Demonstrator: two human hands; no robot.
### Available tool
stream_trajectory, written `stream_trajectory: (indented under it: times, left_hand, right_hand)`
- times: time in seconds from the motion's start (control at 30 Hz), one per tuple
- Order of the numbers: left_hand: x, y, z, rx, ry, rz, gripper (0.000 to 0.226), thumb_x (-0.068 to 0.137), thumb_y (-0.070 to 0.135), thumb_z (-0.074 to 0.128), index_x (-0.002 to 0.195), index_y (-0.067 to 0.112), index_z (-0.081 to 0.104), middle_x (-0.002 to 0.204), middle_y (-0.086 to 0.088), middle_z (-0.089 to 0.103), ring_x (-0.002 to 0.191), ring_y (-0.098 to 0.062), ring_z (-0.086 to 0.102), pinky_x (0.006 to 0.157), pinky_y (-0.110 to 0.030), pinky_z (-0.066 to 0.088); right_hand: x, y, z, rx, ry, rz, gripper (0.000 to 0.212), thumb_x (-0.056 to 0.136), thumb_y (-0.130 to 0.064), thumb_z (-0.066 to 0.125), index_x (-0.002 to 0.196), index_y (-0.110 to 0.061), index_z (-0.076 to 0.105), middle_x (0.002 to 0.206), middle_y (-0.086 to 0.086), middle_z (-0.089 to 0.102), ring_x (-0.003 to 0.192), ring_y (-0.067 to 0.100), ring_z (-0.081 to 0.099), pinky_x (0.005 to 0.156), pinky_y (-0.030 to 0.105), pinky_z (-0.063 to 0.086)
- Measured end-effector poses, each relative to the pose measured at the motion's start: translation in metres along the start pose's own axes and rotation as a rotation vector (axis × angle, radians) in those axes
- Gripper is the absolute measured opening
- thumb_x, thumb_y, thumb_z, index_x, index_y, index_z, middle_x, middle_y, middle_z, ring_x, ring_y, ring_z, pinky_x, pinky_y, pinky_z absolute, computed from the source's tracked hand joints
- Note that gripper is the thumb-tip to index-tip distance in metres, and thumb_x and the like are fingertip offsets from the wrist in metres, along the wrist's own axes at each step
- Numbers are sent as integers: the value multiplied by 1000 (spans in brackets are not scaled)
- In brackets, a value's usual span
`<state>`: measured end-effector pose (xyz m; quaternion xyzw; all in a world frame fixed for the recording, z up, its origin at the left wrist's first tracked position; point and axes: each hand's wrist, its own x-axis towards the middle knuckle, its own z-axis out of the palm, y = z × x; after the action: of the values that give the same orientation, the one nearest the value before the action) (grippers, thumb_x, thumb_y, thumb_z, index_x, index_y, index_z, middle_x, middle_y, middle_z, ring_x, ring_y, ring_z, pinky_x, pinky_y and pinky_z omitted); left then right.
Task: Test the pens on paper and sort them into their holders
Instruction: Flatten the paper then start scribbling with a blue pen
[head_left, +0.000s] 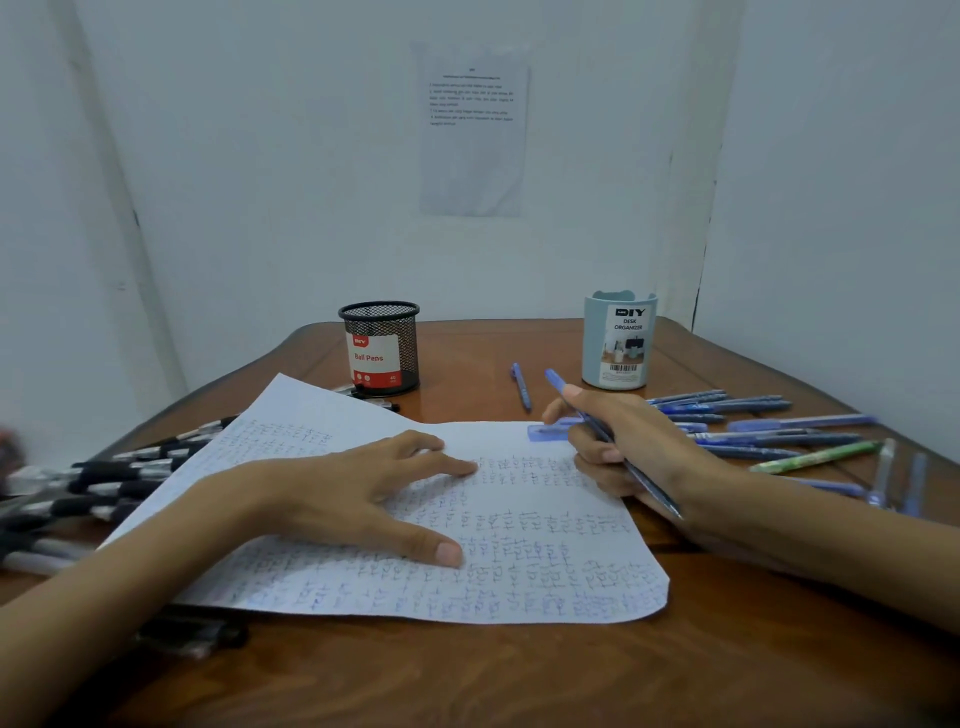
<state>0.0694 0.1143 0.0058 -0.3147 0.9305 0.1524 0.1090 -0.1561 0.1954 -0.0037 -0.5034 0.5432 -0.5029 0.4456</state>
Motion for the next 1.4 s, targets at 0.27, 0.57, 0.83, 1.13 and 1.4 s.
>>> stream_trajectory:
  times: [0.27,0.57,0.83,1.13,1.4]
  left_hand:
    - [2,5,1,27,37,27,78,71,72,43,140,52,13,145,27,5,121,6,14,105,-25,16]
    - [-1,7,0,39,28,7,82,70,73,43,143,49,12,148,25,5,138,-7,13,110,-32,15]
    - [-1,6,0,35,29,5,79,74,72,44,143,49,12,149,24,5,139,-8,12,112,-36,15]
    - [-2,8,0,34,17,10,79,72,71,41,142,50,11,148,24,5,136,-4,13,110,-31,14]
    - [2,2,0,32,9,34,95,51,95,32,136,60,8,144,32,5,122,6,14,104,-25,15]
  right_hand:
    - [71,-12,0,-372,215,50,34,99,-21,44,68,-9,55,49,0,37,27,8,26,31,15,21]
    - [142,-16,-6,-1077,289,76,35,98,-15,44,69,3,52,66,9,46,54,16,40,46,23,32]
    - [144,-8,-13,-1211,247,16,37,99,-28,44,73,-4,56,71,8,53,65,18,50,56,26,39]
    - [49,-23,-47,-1134,-140,-133,18,83,-33,68,96,-21,63,89,-10,62,80,2,56,66,13,40]
    - [32,5,-55,-1413,95,-425,22,91,-35,57,108,-22,60,100,-9,58,93,5,49,70,16,33]
